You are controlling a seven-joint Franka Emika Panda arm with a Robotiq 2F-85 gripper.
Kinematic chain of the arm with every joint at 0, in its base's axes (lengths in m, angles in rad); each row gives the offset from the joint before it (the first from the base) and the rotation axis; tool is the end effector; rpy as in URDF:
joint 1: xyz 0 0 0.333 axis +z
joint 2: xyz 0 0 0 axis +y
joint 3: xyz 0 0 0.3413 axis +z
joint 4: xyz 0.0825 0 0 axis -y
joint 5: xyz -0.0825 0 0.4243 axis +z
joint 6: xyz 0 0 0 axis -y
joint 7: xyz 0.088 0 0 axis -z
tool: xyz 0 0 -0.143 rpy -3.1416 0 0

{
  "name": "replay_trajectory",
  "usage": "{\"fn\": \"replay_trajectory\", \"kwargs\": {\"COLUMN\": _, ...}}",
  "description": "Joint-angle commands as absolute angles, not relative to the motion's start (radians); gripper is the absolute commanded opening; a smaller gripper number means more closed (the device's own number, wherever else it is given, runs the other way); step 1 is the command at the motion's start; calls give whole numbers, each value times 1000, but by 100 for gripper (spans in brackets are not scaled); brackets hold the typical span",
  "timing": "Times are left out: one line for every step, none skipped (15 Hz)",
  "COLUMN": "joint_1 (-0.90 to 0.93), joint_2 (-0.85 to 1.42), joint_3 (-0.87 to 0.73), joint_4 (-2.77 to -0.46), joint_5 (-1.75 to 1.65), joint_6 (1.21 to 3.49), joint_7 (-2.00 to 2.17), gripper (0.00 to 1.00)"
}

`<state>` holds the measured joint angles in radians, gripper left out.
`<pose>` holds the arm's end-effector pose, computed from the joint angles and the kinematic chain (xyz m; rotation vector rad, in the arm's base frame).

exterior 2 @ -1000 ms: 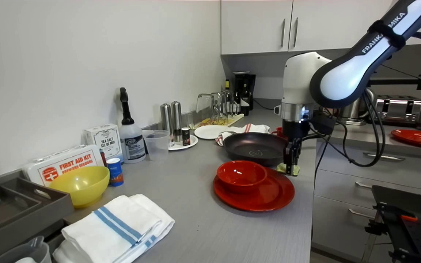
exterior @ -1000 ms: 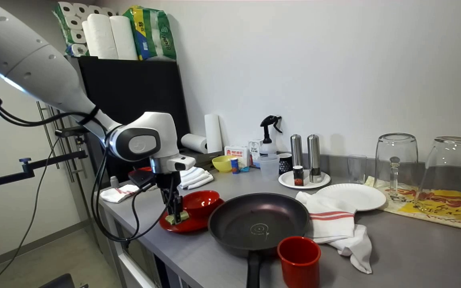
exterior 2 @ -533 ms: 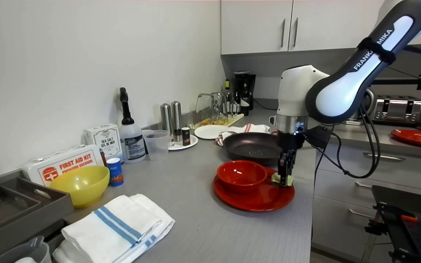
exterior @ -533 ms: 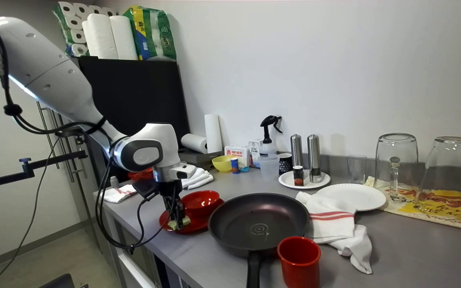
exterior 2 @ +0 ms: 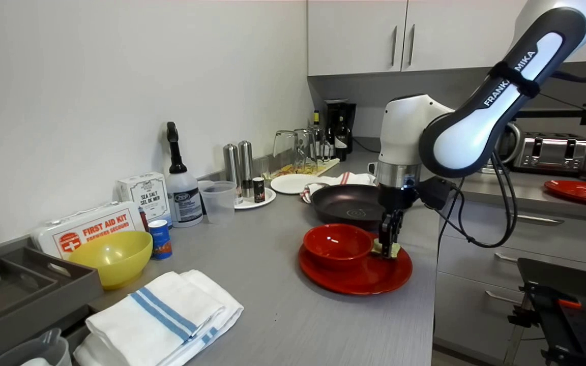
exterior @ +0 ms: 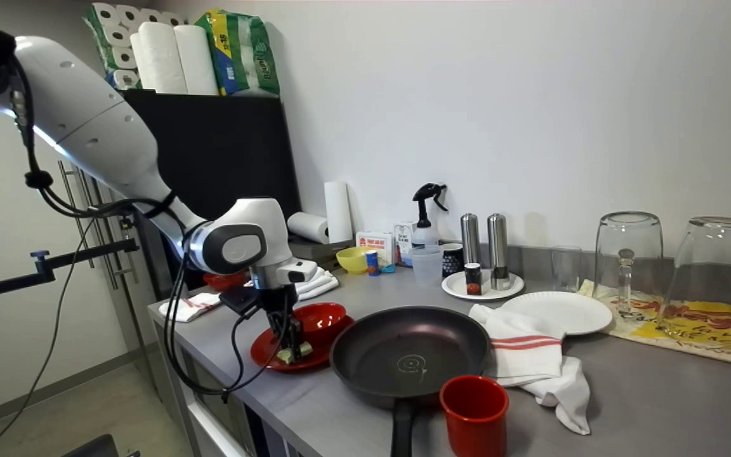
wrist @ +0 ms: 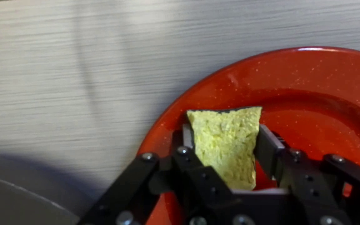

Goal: Clean the plate and the bowl with the sponge

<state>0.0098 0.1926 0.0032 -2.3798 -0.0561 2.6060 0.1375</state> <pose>0.5372 0.0072 0.1993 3.1126 -0.1196 0.0556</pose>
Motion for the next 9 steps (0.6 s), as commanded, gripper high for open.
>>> {"fn": "replay_trajectory", "kwargs": {"joint_1": 46, "joint_2": 233, "joint_3": -38, "joint_4": -2347, "joint_5": -175, "joint_6": 2637, "joint_7": 212, "gripper": 25}}
{"fn": "replay_trajectory", "kwargs": {"joint_1": 51, "joint_2": 237, "joint_3": -45, "joint_4": -2342, "joint_5": -203, "joint_6": 2643, "joint_7": 226, "gripper": 25}}
{"fn": "replay_trajectory", "kwargs": {"joint_1": 58, "joint_2": 242, "joint_3": -52, "joint_4": -2334, "joint_5": -229, "joint_6": 2645, "joint_7": 241, "gripper": 25}}
{"fn": "replay_trajectory", "kwargs": {"joint_1": 63, "joint_2": 246, "joint_3": -59, "joint_4": -2329, "joint_5": -251, "joint_6": 2648, "joint_7": 253, "gripper": 25}}
{"fn": "replay_trajectory", "kwargs": {"joint_1": 69, "joint_2": 250, "joint_3": -66, "joint_4": -2323, "joint_5": -271, "joint_6": 2649, "joint_7": 266, "gripper": 25}}
{"fn": "replay_trajectory", "kwargs": {"joint_1": 76, "joint_2": 254, "joint_3": -73, "joint_4": -2319, "joint_5": -294, "joint_6": 2654, "joint_7": 283, "gripper": 25}}
{"fn": "replay_trajectory", "kwargs": {"joint_1": 84, "joint_2": 258, "joint_3": -81, "joint_4": -2313, "joint_5": -316, "joint_6": 2653, "joint_7": 300, "gripper": 25}}
{"fn": "replay_trajectory", "kwargs": {"joint_1": 90, "joint_2": 262, "joint_3": -87, "joint_4": -2308, "joint_5": -335, "joint_6": 2651, "joint_7": 317, "gripper": 25}}
{"fn": "replay_trajectory", "kwargs": {"joint_1": 91, "joint_2": 265, "joint_3": -84, "joint_4": -2304, "joint_5": -327, "joint_6": 2640, "joint_7": 321, "gripper": 25}}
